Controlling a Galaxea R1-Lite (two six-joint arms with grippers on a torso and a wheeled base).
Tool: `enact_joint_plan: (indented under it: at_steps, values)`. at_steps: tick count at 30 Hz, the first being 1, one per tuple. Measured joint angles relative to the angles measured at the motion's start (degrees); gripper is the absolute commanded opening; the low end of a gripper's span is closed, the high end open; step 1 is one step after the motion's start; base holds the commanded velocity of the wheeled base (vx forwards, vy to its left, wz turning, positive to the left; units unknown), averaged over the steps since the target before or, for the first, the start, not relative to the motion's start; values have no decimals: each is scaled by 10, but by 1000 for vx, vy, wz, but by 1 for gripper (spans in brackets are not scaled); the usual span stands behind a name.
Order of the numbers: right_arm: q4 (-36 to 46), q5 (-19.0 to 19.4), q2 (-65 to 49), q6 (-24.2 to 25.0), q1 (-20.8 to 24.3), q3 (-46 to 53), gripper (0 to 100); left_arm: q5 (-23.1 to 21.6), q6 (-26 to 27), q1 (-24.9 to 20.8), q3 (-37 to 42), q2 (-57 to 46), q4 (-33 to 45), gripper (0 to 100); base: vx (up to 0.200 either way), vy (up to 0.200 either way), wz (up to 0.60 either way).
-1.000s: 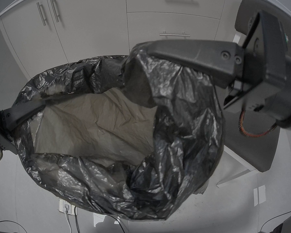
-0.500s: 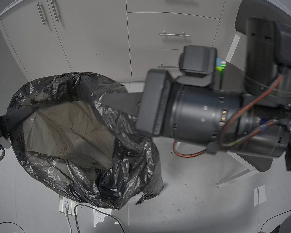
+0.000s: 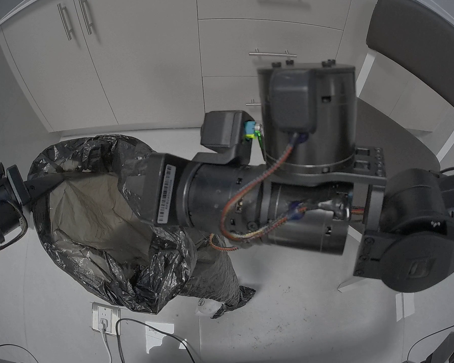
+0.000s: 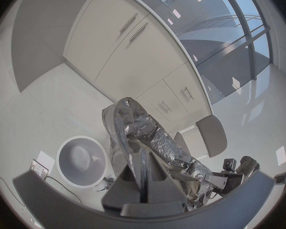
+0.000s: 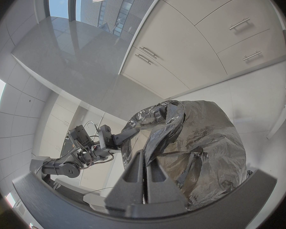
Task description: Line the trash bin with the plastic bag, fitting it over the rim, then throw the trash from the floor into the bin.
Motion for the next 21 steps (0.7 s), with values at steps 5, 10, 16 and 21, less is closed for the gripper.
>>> enact_joint_plan:
  at_steps: [5,10,16,21]
  values:
    - [0,-5,14,-2,4,-14,0,1,0,0,-7,5,-15,0,0,0,0]
    - [2,-26,20,-15,14,-34,0,0,0,-5,-9,-8,-27,0,0,0,0]
    - [-2,-36,24,-35,39,-46,0,0,29,-8,-7,-38,-27,0,0,0,0]
    - [-38,-38,31,-40,59,-47,0,2,80,-9,3,-56,-25,0,0,0,0]
